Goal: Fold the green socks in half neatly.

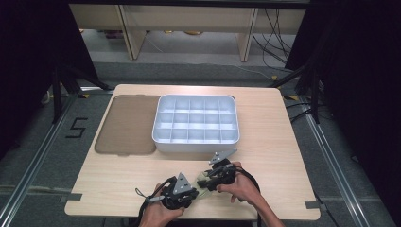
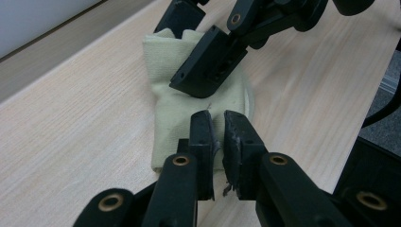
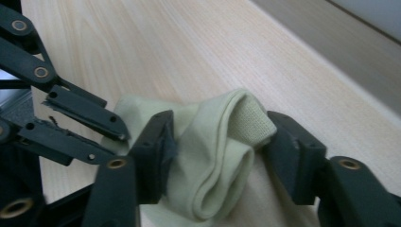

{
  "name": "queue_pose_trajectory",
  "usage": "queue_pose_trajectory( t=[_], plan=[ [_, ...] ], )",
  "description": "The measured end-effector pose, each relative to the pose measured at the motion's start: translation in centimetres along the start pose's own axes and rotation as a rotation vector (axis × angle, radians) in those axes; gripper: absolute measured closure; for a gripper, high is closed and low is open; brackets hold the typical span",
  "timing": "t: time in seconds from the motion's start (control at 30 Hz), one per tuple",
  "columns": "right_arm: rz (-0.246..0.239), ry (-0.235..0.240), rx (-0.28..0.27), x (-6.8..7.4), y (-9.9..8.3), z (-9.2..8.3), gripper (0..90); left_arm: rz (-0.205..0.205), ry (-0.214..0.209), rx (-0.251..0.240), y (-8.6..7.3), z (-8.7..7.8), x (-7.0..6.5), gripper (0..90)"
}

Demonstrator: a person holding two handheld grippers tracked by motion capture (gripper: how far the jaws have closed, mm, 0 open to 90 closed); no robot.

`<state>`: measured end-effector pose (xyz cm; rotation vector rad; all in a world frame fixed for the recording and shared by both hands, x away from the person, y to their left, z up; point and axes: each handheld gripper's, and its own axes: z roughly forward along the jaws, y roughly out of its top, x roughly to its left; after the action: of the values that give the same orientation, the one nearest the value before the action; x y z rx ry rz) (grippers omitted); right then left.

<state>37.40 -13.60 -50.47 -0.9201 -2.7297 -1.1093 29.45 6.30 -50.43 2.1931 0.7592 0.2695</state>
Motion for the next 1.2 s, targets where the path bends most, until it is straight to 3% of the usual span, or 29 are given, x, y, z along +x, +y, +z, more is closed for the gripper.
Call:
queue_pose_trajectory(
  t=[0.23, 0.27, 0.3, 0.33, 0.37, 0.47, 0.57, 0.6, 0.77, 0.8, 0.83, 0.93, 0.97, 1.1, 1.17, 1.2],
  plan=[
    [0.048, 0.020, -0.004, 0.5, -0.3, 0.0, 62.2, 0.000, -0.009, -0.002, 0.0, 0.0, 0.1, 80.6],
    [0.054, 0.021, -0.008, 0.5, -0.4, 0.0, 64.2, -0.049, -0.015, -0.017, -0.1, 0.1, -0.1, 80.0],
    [0.058, 0.023, -0.011, 0.5, -0.4, -0.1, 66.0, -0.031, -0.007, -0.007, -0.1, 0.0, 0.1, 78.3],
    [0.055, 0.019, -0.016, 0.6, -0.4, 0.0, 67.1, -0.027, -0.026, -0.010, 0.0, -0.2, 0.2, 75.6],
    [0.065, 0.020, -0.014, 0.7, -0.4, -0.1, 68.0, -0.051, -0.037, -0.027, -0.1, -0.2, 0.0, 73.4],
    [0.084, 0.025, -0.020, 0.7, -0.4, -0.2, 69.9, -0.048, -0.035, -0.037, -0.1, -1.0, 0.2, 65.6],
    [0.084, 0.017, -0.038, 0.6, -0.5, -0.1, 70.7, -0.090, -0.046, -0.073, -0.4, -2.1, 0.5, 57.1],
    [0.091, 0.035, -0.039, 0.6, -0.5, -0.1, 70.9, -0.098, -0.031, -0.072, -0.6, -2.5, 0.7, 54.4],
    [0.092, 0.033, -0.036, 0.7, -0.5, -0.2, 71.3, -0.124, -0.009, -0.065, -2.0, -4.4, 1.7, 43.5],
    [0.101, 0.037, -0.037, 0.7, -0.5, -0.2, 71.3, -0.151, -0.012, -0.079, -2.3, -4.5, 1.8, 42.9],
    [0.093, 0.032, -0.037, 0.7, -0.4, -0.2, 71.3, -0.133, -0.009, -0.051, -2.5, -4.9, 2.1, 42.6],
    [0.092, 0.030, -0.037, 0.8, -0.4, -0.2, 71.3, -0.166, 0.000, -0.051, -2.8, -5.1, 2.4, 40.3],
    [0.094, 0.010, -0.033, 0.9, -0.4, -0.2, 71.3, -0.137, 0.015, -0.039, -2.9, -5.3, 2.7, 39.8],
    [0.091, 0.006, -0.034, 1.0, -0.4, -0.3, 71.3, -0.135, 0.023, -0.022, -3.3, -5.5, 3.0, 37.7],
    [0.089, 0.005, -0.035, 1.0, -0.4, -0.3, 71.3, -0.170, 0.035, -0.024, -3.8, -5.6, 3.1, 37.0],
    [0.092, 0.007, -0.035, 1.1, -0.4, -0.3, 71.3, -0.157, 0.056, -0.008, -4.0, -5.7, 3.3, 36.9]
  ],
)
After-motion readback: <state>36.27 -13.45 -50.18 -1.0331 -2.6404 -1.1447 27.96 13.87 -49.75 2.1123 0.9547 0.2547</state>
